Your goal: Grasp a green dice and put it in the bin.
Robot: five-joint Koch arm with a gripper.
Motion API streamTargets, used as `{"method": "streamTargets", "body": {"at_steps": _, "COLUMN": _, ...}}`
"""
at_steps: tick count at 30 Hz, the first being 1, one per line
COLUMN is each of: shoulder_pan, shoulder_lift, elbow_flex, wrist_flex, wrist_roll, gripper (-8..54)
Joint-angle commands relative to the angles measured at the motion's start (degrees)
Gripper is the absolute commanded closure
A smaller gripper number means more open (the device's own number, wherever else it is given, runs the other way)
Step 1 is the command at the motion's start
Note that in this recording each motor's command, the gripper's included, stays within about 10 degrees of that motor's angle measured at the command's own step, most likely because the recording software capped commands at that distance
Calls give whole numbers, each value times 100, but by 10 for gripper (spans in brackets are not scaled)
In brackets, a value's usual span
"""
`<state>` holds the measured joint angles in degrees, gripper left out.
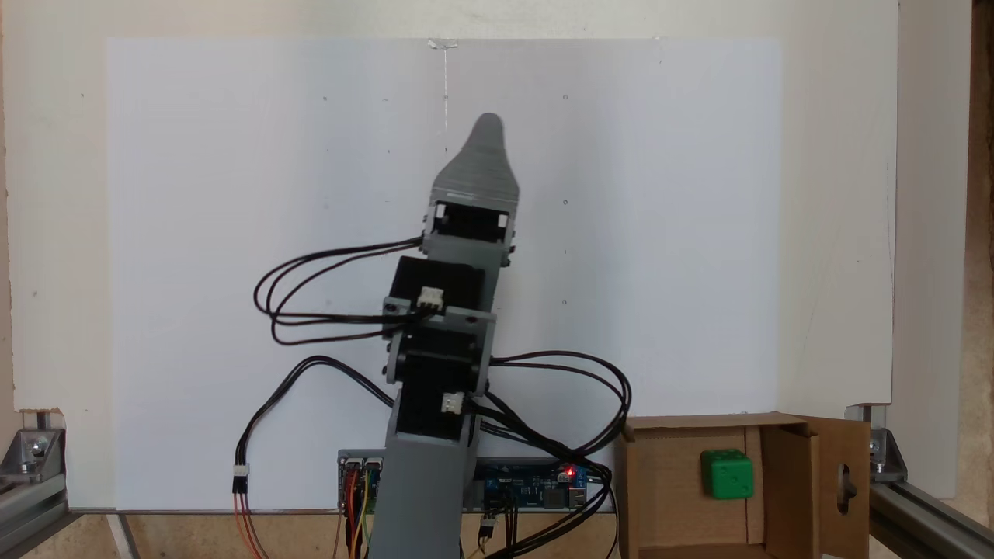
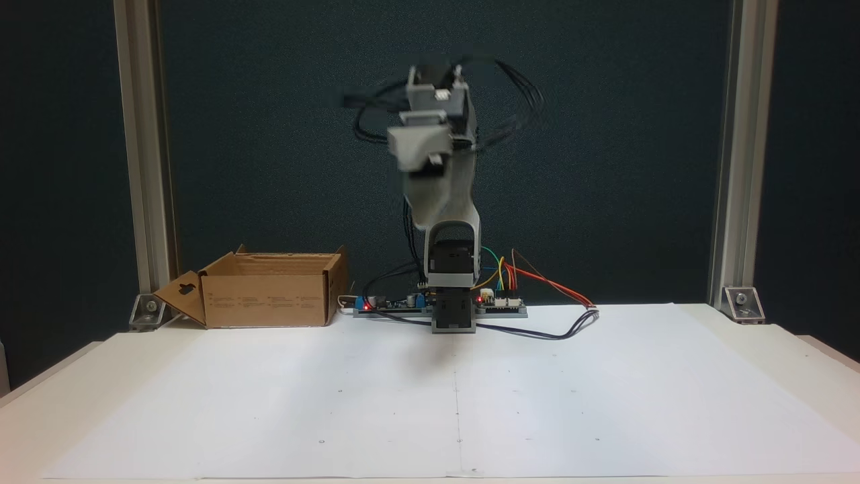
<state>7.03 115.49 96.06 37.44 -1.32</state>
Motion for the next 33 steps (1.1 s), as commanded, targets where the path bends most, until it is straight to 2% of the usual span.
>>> {"method": "streamTargets", "body": {"at_steps": 1, "shoulder_pan": -343, "shoulder_lift": 448, "elbow_flex": 352, "wrist_flex": -921, "wrist_roll": 229, "gripper": 9}}
{"method": "streamTargets", "body": {"at_steps": 6, "shoulder_pan": -861, "shoulder_lift": 1046, "elbow_flex": 1758, "wrist_flex": -2230, "wrist_roll": 220, "gripper": 10}}
{"method": "streamTargets", "body": {"at_steps": 16, "shoulder_pan": -1151, "shoulder_lift": 2030, "elbow_flex": 3111, "wrist_flex": -4806, "wrist_roll": 246, "gripper": 3}}
{"method": "streamTargets", "body": {"at_steps": 33, "shoulder_pan": -492, "shoulder_lift": 2039, "elbow_flex": 5256, "wrist_flex": -8761, "wrist_roll": 193, "gripper": 3}}
